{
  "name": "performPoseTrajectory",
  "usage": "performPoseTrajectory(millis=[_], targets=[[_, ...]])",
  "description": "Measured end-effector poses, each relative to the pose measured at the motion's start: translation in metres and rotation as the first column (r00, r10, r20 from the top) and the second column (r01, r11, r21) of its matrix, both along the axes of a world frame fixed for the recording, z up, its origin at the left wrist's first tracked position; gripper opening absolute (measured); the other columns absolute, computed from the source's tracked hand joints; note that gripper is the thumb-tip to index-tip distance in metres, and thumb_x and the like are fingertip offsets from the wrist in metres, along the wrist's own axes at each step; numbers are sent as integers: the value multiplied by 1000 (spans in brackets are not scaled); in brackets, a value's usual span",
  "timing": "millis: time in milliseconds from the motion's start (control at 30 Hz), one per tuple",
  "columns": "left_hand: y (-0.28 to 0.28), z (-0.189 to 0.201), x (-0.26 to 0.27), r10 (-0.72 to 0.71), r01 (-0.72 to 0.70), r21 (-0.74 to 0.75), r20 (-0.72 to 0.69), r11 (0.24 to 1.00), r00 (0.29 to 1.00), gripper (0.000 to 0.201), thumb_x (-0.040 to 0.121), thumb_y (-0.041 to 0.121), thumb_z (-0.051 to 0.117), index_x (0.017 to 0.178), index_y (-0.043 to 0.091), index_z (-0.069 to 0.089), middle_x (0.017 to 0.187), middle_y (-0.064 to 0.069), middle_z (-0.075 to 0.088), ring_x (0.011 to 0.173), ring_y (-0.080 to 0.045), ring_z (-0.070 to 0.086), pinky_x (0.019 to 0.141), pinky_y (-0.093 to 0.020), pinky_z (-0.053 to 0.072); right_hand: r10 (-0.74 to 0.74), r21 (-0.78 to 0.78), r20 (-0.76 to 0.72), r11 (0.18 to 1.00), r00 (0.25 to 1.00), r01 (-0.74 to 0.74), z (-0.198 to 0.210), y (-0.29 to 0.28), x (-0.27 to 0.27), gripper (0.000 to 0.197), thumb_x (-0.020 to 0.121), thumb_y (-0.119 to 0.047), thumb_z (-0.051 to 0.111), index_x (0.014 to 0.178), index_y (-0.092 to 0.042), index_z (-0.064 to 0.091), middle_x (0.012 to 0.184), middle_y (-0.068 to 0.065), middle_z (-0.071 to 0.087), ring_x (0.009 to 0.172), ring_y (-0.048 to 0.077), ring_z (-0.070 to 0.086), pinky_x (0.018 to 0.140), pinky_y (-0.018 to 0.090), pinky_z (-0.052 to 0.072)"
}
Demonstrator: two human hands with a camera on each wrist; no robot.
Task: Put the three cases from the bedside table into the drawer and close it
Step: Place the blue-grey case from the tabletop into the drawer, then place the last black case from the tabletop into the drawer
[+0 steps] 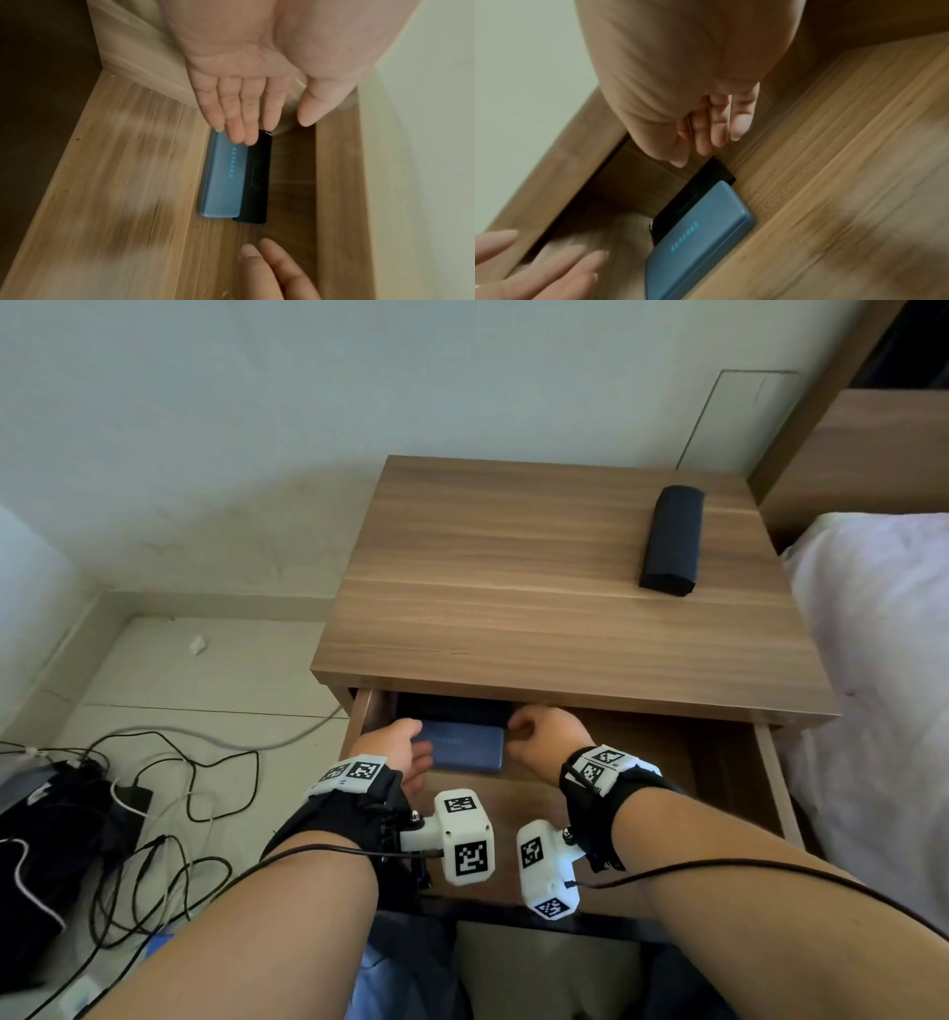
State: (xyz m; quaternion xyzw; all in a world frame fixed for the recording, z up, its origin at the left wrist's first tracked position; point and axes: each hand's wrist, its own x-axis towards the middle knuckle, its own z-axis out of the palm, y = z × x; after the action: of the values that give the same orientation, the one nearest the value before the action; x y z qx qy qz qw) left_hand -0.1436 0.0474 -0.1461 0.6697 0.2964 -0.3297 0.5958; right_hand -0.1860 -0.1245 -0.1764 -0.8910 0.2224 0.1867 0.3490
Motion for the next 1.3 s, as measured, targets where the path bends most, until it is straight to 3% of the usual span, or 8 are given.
performPoseTrajectory(millis=[167, 367, 600, 733, 966, 1100, 1233, 1300], targets=[[-5, 24, -8, -26, 26, 3, 63, 1000, 998, 23, 90, 29, 49, 107, 15, 53, 81, 1, 63, 67, -11, 55, 60, -25, 41, -13, 57, 79, 998, 997, 9, 24, 0, -13, 31, 81, -18, 59, 111, -16, 64, 108, 4, 68, 86, 14, 57, 73, 22, 43], [-18, 51, -21, -61, 59, 19, 133, 998, 989, 22, 89, 29, 52, 104, 14, 56, 91, -3, 67, 73, -13, 60, 63, -26, 45, -74, 98, 154, 993, 985, 59, 52, -8, -26, 29, 83, -17, 58, 110, -17, 65, 91, -5, 60, 84, 12, 57, 72, 22, 42], [-53, 81, -10, -146, 148, 8, 221, 989, 964, 33, 91, 26, 50, 120, 11, 53, 112, -8, 65, 95, -19, 59, 69, -29, 49, -179, 119, 308, 982, 934, 148, 81, -34, -20, 33, 83, -17, 57, 116, -16, 56, 86, -4, 58, 78, 14, 56, 77, 31, 50], [-66, 83, 5, -143, 143, 18, 238, 990, 961, 15, 91, 26, 51, 102, 16, 50, 90, -2, 64, 81, -17, 61, 65, -27, 46, -259, 95, 360, 966, 896, 241, 90, -53, -4, 39, 80, -20, 60, 118, -16, 56, 92, -4, 57, 82, 15, 55, 77, 29, 48], [-91, 73, 36, -180, 168, 66, 268, 984, 946, 12, 91, 25, 51, 79, 23, 48, 78, 1, 60, 72, -14, 57, 69, -27, 47, -315, -159, 430, 896, 846, 415, 93, -103, 29, 50, 78, -32, 62, 126, -23, 52, 125, 4, 52, 119, 27, 43, 96, 33, 41], [-98, 61, 47, -211, 190, 100, 273, 977, 939, 6, 92, 19, 49, 88, 15, 51, 75, -3, 57, 61, -11, 49, 58, -22, 40, -352, -306, 396, 820, 848, 484, 96, -125, 48, 62, 75, -41, 65, 131, -23, 44, 135, 5, 44, 125, 29, 37, 101, 39, 37], [-102, 50, 56, -251, 214, 156, 276, 964, 928, 8, 92, 15, 49, 96, 9, 51, 66, -1, 50, 55, -10, 45, 52, -20, 37, -517, -255, 368, 743, 773, 619, 90, -138, 67, 73, 71, -41, 69, 134, -18, 39, 136, 9, 42, 126, 31, 37, 104, 43, 35], [-103, 48, 61, -285, 243, 180, 258, 953, 923, 9, 92, 15, 49, 86, 9, 53, 63, -1, 47, 42, -9, 48, 41, -16, 37, -567, -242, 327, 723, 756, 647, 86, -142, 73, 79, 70, -41, 70, 136, -16, 34, 136, 11, 41, 127, 31, 36, 104, 44, 35]])
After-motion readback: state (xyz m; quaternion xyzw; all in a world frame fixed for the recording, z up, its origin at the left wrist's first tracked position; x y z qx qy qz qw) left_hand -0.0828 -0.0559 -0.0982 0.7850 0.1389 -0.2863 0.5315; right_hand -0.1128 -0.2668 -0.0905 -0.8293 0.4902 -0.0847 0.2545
